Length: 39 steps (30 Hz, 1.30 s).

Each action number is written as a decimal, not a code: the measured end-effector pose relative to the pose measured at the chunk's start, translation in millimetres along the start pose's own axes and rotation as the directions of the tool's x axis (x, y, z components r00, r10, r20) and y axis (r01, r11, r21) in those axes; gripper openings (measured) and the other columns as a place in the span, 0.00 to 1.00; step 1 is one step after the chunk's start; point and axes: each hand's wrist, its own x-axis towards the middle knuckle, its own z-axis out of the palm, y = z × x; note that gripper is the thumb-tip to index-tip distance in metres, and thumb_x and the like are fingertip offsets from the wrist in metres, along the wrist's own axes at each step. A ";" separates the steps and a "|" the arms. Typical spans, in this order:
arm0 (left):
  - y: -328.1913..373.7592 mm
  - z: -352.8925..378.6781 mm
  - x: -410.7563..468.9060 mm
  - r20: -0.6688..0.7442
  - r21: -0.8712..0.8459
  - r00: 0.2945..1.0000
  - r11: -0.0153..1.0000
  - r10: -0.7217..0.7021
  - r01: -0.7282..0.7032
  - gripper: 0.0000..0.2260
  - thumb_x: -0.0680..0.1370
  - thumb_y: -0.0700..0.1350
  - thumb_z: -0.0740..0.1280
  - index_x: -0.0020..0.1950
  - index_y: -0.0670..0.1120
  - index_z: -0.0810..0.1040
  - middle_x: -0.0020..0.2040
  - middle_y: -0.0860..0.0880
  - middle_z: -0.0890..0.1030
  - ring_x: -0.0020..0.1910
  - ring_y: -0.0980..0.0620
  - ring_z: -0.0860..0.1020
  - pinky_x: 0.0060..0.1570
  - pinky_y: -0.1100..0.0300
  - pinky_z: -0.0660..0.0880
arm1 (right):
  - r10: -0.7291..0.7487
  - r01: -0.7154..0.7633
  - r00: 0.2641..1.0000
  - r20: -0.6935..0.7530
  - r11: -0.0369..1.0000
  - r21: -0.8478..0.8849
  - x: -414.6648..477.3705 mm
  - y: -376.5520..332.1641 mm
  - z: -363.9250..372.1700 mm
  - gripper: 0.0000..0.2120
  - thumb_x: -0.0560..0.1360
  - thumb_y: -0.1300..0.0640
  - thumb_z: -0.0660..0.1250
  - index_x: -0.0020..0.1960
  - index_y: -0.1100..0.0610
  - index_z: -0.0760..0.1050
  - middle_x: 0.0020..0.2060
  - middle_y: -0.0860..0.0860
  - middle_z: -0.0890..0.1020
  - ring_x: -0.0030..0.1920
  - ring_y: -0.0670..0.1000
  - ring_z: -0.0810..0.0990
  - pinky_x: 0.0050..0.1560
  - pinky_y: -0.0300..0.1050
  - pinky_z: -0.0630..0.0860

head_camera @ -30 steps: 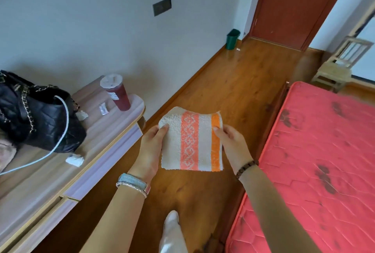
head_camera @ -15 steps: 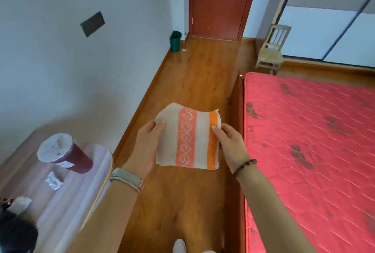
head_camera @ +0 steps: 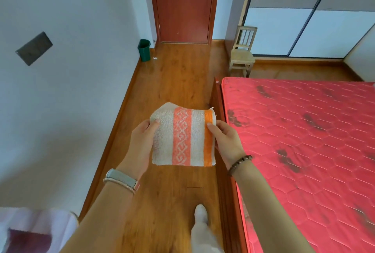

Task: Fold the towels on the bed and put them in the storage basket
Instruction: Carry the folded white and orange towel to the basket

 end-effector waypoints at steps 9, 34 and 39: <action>49.9 62.5 114.7 0.032 0.008 0.999 1.000 -0.007 0.006 0.10 0.83 0.53 0.61 0.60 0.50 0.76 0.55 0.52 0.79 0.55 0.54 0.77 0.53 0.58 0.76 | 0.009 -0.009 1.000 -0.025 1.000 0.014 128.5 -30.6 -23.6 0.09 0.79 0.55 0.65 0.55 0.57 0.80 0.49 0.51 0.84 0.52 0.51 0.83 0.56 0.50 0.80; 180.2 137.2 454.7 0.192 0.030 0.981 0.999 0.038 -0.045 0.07 0.82 0.51 0.63 0.59 0.52 0.75 0.52 0.55 0.77 0.53 0.56 0.77 0.49 0.58 0.75 | -0.026 0.020 0.973 -0.230 0.999 -0.027 447.4 -121.1 16.8 0.06 0.80 0.55 0.63 0.48 0.50 0.79 0.50 0.53 0.84 0.54 0.54 0.82 0.58 0.54 0.78; 205.6 141.6 532.3 0.255 0.013 0.967 1.000 0.000 -0.004 0.02 0.81 0.52 0.65 0.53 0.56 0.76 0.56 0.53 0.78 0.56 0.52 0.77 0.59 0.52 0.75 | -0.025 0.024 0.955 -0.295 1.000 -0.005 505.1 -142.1 36.3 0.06 0.80 0.55 0.63 0.49 0.51 0.79 0.48 0.49 0.84 0.51 0.50 0.82 0.54 0.47 0.80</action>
